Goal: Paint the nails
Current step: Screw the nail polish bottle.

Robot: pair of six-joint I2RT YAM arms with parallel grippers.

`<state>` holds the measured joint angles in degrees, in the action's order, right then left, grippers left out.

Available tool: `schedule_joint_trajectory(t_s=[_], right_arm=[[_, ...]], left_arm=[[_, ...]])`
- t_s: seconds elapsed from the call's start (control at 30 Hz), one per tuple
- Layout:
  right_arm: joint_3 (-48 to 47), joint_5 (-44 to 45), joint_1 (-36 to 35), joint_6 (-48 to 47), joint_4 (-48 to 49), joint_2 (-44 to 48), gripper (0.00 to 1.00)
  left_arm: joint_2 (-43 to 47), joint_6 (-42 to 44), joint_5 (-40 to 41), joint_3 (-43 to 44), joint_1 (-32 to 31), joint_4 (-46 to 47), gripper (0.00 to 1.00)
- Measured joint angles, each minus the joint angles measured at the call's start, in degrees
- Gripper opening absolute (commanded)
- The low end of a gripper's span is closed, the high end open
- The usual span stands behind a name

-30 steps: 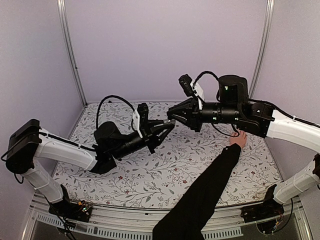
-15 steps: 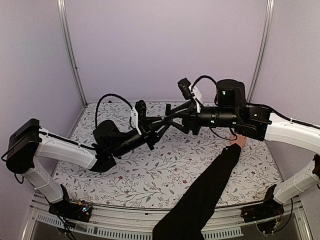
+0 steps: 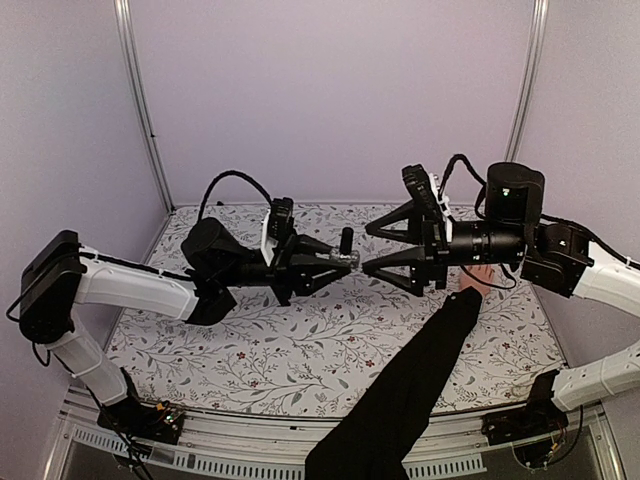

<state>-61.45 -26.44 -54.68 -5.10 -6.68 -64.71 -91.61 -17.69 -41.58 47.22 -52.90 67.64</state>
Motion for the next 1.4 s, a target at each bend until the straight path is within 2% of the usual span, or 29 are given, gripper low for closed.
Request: schedule_joint_trajectory(t_s=[0.2,0.4,0.67,0.8,1.1,1.4], right_arm=[[-0.07,-8.72,0.0,-4.09,-1.01,1.01,0.71],[-3.8,-16.11,0.0,-7.41,-3.56,-1.16,0.63],[-5.73,-21.14,-0.02,-9.35,-5.01,-4.72,0.55],[-5.75,-21.7,-0.17,-10.23,-5.92,-5.6,0.43],[-5.75,-21.64,-0.42,-11.28,-6.19,-5.9,0.23],[-5.79,-20.92,-0.39,-11.63,-6.19,-5.92,0.13]], left_arm=[[-4.39,-6.01,-12.7,2.23,-0.09,4.7,0.0],[-7.08,-8.96,-18.1,4.59,-0.79,5.68,0.0],[-9.2,-11.63,-20.7,6.43,-1.31,7.17,0.0],[-10.14,-12.87,-21.31,6.84,-1.49,8.2,0.0],[-10.43,-14.08,-22.21,7.21,-1.79,9.81,0.0],[-10.4,-13.81,-22.01,7.21,-1.97,9.86,0.0]])
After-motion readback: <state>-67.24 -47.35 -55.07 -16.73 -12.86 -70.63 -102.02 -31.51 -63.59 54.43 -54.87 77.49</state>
